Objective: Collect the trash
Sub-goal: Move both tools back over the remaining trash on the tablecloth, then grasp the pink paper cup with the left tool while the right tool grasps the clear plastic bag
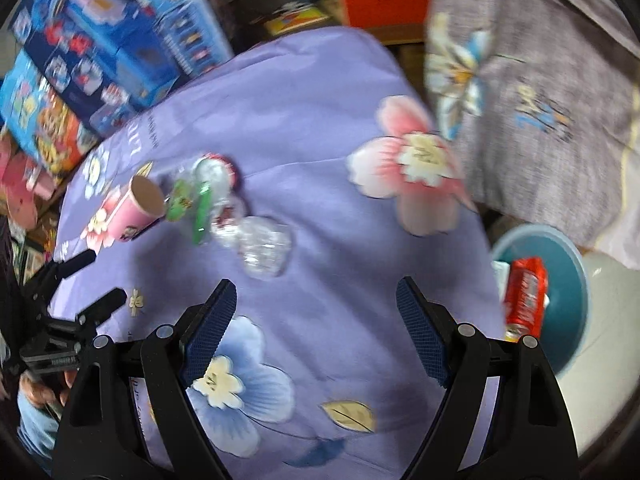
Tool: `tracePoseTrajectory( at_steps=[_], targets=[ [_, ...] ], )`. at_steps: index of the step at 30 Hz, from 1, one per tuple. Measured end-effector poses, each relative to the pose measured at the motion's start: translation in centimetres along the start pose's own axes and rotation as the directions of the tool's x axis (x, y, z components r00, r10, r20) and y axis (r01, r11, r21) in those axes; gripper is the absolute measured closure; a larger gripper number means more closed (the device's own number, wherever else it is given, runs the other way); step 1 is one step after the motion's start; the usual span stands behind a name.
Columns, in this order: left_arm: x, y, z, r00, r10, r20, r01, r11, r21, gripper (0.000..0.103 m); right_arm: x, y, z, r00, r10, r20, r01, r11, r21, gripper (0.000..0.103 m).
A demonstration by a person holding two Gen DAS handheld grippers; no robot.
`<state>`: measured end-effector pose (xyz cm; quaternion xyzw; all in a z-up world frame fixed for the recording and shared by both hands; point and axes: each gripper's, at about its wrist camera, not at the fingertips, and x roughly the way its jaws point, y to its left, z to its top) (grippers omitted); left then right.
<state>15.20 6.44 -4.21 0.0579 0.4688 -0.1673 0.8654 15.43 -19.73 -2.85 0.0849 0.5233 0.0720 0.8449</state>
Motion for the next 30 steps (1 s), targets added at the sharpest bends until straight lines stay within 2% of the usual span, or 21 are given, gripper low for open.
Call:
tracePoseTrajectory(
  at_steps=[5, 9, 11, 16, 21, 25, 30],
  targets=[
    [0.8, 5.3, -0.6, 0.999, 0.036, -0.027, -0.037, 0.999, -0.029, 0.004, 3.5, 4.9, 2.0, 0.998, 0.022, -0.065, -0.029, 0.994, -0.106, 0.024],
    [1.7, 8.0, -0.2, 0.999, 0.041, -0.033, -0.043, 0.998, -0.050, 0.004, 6.6, 7.8, 3.6, 0.993, 0.022, -0.112, -0.041, 0.985, -0.169, 0.024],
    [2.2, 8.5, 0.1, 0.999, 0.043, -0.033, -0.044, 0.998, -0.044, 0.004, 8.0, 8.5, 4.2, 0.993, -0.004, -0.116, -0.018, 0.981, -0.192, 0.024],
    [4.1, 9.4, 1.8, 0.999, 0.017, -0.036, -0.017, 1.000, -0.001, 0.004, 10.6, 8.2, 5.0, 0.987, -0.026, -0.160, -0.005, 0.982, -0.189, 0.024],
    [6.8, 9.2, 3.6, 0.998, -0.009, -0.070, 0.013, 0.998, 0.056, 0.004, 12.5, 7.8, 5.3, 0.981, -0.012, -0.191, -0.023, 0.983, -0.182, 0.024],
    [8.3, 9.3, 3.9, 0.996, -0.020, -0.090, 0.024, 0.999, 0.048, 0.006, 13.5, 7.6, 5.4, 0.980, -0.011, -0.201, -0.027, 0.983, -0.184, 0.024],
    [8.1, 8.4, 3.3, 0.995, -0.035, -0.094, 0.043, 0.996, 0.084, 0.038, 14.5, 7.4, 5.0, 0.980, 0.005, -0.199, -0.043, 0.981, -0.187, 0.025]
  ],
)
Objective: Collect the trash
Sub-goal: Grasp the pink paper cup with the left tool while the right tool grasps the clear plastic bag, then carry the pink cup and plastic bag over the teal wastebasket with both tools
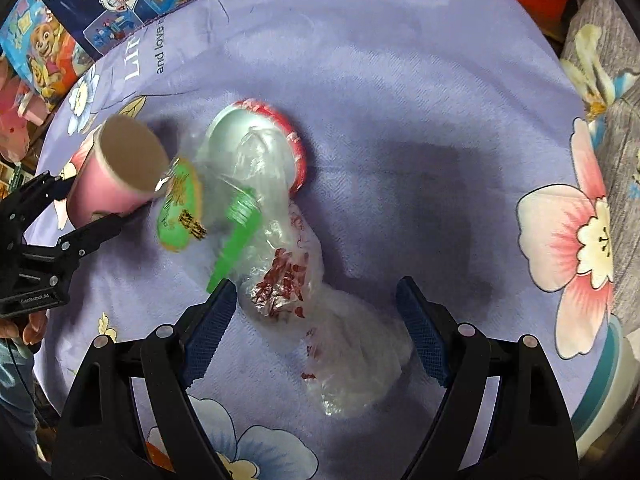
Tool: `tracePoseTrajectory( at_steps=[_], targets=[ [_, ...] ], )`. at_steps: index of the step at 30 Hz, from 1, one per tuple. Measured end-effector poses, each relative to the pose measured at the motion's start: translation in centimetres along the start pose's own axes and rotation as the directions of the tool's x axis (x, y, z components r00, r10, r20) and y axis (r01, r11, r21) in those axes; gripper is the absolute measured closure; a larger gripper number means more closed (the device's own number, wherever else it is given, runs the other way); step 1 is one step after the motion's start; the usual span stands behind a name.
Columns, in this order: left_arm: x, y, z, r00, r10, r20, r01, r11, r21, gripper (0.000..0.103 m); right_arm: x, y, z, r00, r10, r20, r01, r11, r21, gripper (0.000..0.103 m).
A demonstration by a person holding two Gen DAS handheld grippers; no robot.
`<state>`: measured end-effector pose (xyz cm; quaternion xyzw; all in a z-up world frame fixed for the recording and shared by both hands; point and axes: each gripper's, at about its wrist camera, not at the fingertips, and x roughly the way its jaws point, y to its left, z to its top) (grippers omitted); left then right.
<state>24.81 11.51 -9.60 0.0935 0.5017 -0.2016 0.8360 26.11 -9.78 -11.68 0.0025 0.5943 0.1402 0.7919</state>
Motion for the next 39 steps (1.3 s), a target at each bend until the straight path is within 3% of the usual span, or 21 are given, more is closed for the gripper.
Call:
tracePoseTrajectory(
  at_steps=[2, 6, 7, 10, 14, 17, 23, 26, 30, 39],
  targets=[
    [0.1, -0.4, -0.3, 1.000, -0.020, -0.015, 0.020, 1.000, 0.004, 0.045, -0.1, 0.0, -0.4, 1.000, 0.007, 0.016, -0.007, 1.000, 0.004, 0.026],
    [0.3, -1.7, -0.7, 0.998, -0.050, -0.044, 0.050, 0.999, 0.007, 0.047, -1.1, 0.0, -1.7, 0.999, 0.026, 0.025, -0.026, 1.000, -0.001, 0.060],
    [0.1, -1.9, -0.8, 0.998, -0.050, -0.042, 0.050, 0.999, 0.000, 0.047, -1.3, -0.1, -2.1, 0.999, 0.031, 0.025, -0.031, 1.000, 0.002, 0.062],
    [-0.6, -1.6, -0.7, 0.998, -0.053, -0.018, 0.052, 0.997, -0.049, 0.045, -1.9, -0.7, -3.1, 0.999, 0.046, 0.017, -0.046, 0.999, 0.021, 0.063],
    [-0.7, -1.2, -0.1, 1.000, -0.021, -0.014, 0.020, 0.996, -0.087, 0.028, -3.0, -1.8, -4.0, 0.999, 0.023, 0.031, -0.024, 0.999, 0.044, 0.065],
    [-0.1, -1.0, 0.3, 1.000, -0.012, -0.028, 0.009, 0.995, -0.103, 0.026, -3.8, -2.9, -4.4, 0.999, 0.004, 0.049, -0.007, 0.998, 0.068, 0.065],
    [1.7, -0.5, 1.3, 0.999, -0.009, -0.051, 0.001, 0.988, -0.156, 0.026, -3.9, -3.9, -4.7, 0.999, -0.012, 0.052, 0.006, 0.995, 0.097, 0.065],
    [2.1, -0.7, 1.2, 0.998, -0.008, -0.061, -0.002, 0.987, -0.159, 0.045, -3.9, -4.1, -4.8, 0.998, -0.008, 0.056, 0.002, 0.995, 0.104, 0.065],
    [1.0, -0.8, 0.5, 0.998, 0.036, -0.049, -0.044, 0.986, -0.161, 0.046, -4.4, -4.1, -5.1, 0.998, -0.001, 0.070, -0.007, 0.994, 0.110, 0.065],
    [-4.0, -4.6, -1.0, 1.000, 0.000, 0.000, 0.000, 0.991, -0.135, 0.046, -7.2, -4.7, -7.2, 0.991, 0.028, 0.128, -0.045, 0.991, 0.127, 0.065]
  ],
)
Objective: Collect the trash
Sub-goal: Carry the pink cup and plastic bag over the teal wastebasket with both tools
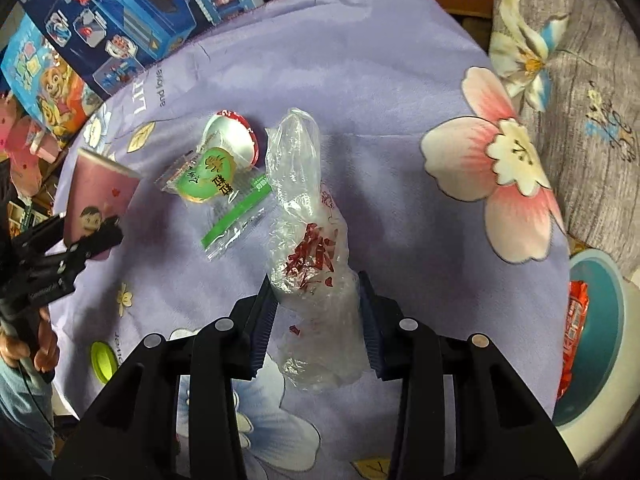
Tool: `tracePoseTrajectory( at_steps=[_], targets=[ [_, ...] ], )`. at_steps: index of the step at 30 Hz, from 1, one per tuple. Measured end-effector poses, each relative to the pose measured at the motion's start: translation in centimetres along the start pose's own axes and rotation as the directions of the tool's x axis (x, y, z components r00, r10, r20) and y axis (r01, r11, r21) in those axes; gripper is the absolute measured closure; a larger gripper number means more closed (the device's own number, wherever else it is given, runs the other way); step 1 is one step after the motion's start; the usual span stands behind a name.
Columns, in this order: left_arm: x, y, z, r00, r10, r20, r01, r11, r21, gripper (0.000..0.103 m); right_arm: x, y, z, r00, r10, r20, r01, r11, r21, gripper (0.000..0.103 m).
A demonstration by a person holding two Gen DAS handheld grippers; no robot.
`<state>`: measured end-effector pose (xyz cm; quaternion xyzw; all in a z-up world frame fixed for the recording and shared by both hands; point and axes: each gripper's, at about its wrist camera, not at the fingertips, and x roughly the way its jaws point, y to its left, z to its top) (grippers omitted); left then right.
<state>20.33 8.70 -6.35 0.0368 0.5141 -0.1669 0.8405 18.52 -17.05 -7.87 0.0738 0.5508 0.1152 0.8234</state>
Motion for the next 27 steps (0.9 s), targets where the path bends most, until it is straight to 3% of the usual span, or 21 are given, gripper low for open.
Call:
tracePoseTrajectory(
  at_steps=[13, 27],
  targets=[
    [-3.1, -11.7, -0.3, 0.998, -0.058, 0.038, 0.051, 0.987, 0.155, 0.045, -8.3, -6.3, -4.7, 0.988, 0.016, 0.151, -0.031, 0.995, 0.097, 0.065],
    [-0.9, -26.4, -0.2, 0.992, -0.125, 0.008, 0.115, 0.935, 0.334, 0.044, -15.4, -17.8, -10.4, 0.947, -0.034, 0.318, -0.063, 0.956, 0.288, 0.065]
  ],
)
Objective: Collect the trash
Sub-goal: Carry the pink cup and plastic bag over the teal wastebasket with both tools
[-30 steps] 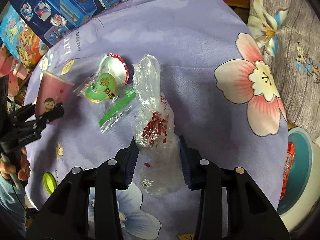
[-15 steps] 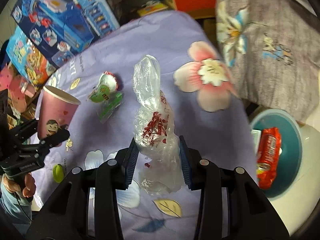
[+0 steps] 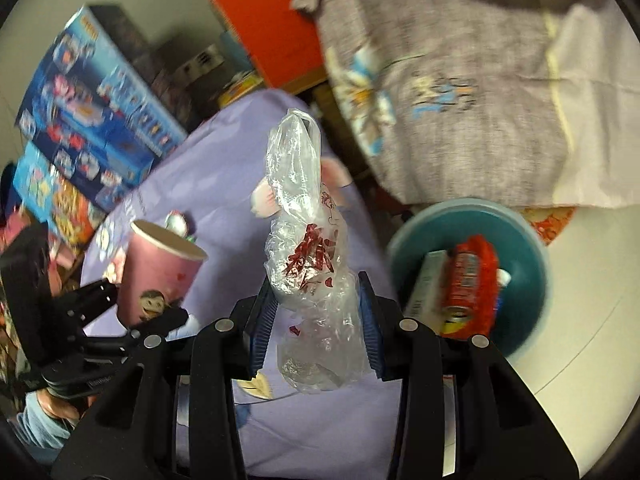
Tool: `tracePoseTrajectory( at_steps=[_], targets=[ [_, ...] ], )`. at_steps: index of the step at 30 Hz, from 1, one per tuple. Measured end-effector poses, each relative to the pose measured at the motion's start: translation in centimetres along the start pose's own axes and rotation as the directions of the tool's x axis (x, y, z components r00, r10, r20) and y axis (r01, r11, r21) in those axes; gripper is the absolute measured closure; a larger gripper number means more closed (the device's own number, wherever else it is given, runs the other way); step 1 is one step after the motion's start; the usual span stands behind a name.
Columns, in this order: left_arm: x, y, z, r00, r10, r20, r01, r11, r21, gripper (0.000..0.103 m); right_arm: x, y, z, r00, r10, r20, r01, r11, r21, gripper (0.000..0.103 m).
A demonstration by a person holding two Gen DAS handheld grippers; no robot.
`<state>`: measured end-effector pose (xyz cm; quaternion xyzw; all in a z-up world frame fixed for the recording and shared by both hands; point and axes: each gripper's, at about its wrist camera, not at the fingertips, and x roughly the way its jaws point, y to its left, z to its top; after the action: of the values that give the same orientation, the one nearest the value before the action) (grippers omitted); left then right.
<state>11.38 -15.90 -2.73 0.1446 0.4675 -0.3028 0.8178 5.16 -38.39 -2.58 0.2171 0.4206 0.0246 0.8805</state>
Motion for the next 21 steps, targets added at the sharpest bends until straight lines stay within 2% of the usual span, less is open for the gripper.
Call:
tracePoseTrajectory(
  at_steps=[10, 16, 21],
  targets=[
    [4.2, -6.9, 2.9, 0.997, -0.055, -0.052, 0.059, 0.995, 0.078, 0.044, -3.1, -9.1, -0.6, 0.996, -0.081, 0.041, 0.075, 0.988, 0.132, 0.065],
    [7.2, -10.9, 4.3, 0.992, -0.085, -0.094, 0.098, 0.985, 0.145, 0.044, -3.7, -12.6, -1.3, 0.994, -0.099, 0.040, 0.089, 0.977, 0.191, 0.064],
    [9.8, -13.0, 5.0, 0.984, -0.106, -0.141, 0.130, 0.977, 0.171, 0.044, -3.3, -14.0, -1.3, 0.994, -0.105, 0.025, 0.097, 0.971, 0.217, 0.063]
  ],
)
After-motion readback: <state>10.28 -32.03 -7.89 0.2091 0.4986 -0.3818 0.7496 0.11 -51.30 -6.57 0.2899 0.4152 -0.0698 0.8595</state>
